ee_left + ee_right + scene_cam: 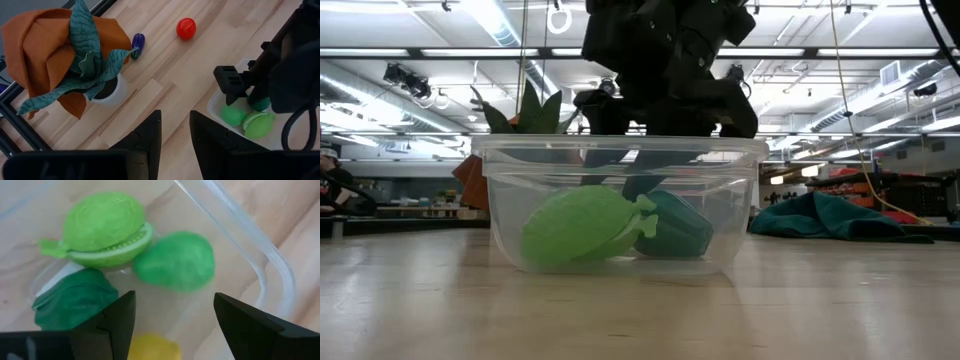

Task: Pick and placing Produce into tupperware
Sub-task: Put the tomatoes into the transparent bin

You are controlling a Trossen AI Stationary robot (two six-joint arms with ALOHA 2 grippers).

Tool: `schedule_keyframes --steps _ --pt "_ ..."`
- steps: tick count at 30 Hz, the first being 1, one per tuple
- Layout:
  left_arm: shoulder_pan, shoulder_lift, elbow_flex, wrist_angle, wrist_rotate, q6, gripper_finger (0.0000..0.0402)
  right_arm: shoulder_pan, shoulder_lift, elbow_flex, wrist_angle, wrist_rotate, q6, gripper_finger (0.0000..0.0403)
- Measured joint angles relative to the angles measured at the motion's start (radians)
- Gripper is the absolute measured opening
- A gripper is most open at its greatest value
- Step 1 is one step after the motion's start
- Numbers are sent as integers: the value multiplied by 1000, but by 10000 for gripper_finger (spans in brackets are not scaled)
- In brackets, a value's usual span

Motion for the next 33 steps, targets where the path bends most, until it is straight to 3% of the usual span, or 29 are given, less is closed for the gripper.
schedule_keyframes --steps 12,21,25,33 --pt "0 1 0 0 -5 1 107 0 -190 0 -71 118 98 221" --pt "1 5 0 3 -8 2 107 -51 -363 1 -300 201 370 206" --pt "1 5 0 7 -8 2 107 -79 -398 1 -401 204 457 196" --pt "0 5 0 15 -8 -6 107 -135 -413 -101 -388 204 509 190"
